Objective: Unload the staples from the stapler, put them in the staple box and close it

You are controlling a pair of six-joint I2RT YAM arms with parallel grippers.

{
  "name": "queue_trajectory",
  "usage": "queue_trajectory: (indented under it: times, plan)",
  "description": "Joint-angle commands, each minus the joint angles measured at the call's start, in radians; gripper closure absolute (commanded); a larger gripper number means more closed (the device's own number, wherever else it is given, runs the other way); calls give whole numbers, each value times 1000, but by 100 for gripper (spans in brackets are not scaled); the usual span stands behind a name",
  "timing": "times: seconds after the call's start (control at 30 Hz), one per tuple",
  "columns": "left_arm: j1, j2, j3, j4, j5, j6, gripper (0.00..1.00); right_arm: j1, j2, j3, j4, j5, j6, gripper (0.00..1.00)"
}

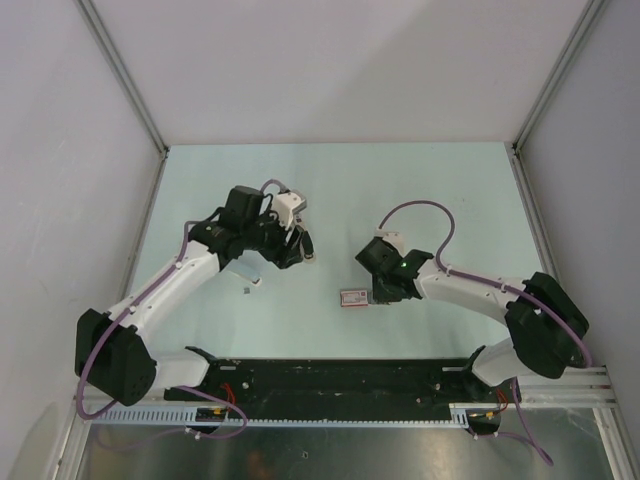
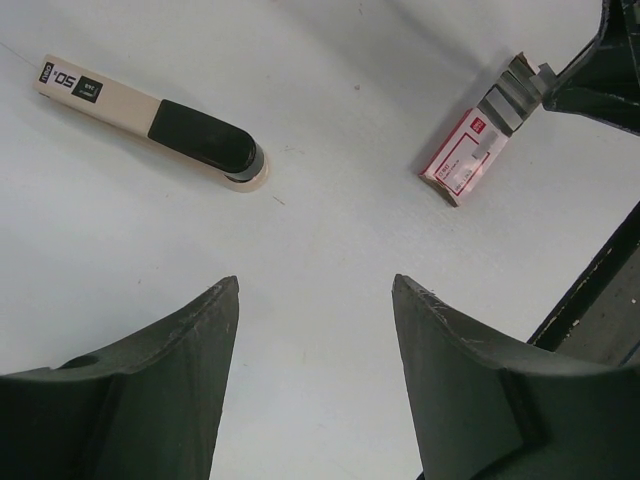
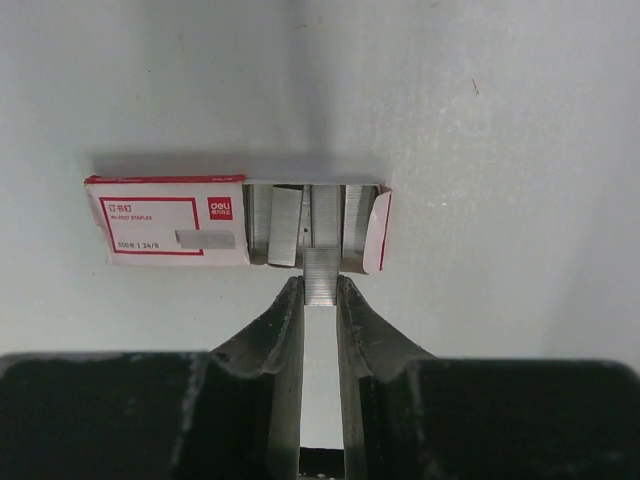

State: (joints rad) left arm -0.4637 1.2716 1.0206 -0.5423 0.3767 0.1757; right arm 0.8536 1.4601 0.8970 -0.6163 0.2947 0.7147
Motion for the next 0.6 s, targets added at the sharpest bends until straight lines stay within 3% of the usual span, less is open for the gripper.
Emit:
queue_trajectory:
  times: [0.0, 0.57]
  plan:
    - [-13, -13, 1, -7, 8, 61, 33, 0, 22, 8, 10, 36, 7, 100]
    - [-21, -17, 3, -11, 11, 63, 33, -26, 55, -10, 34, 31, -18, 98]
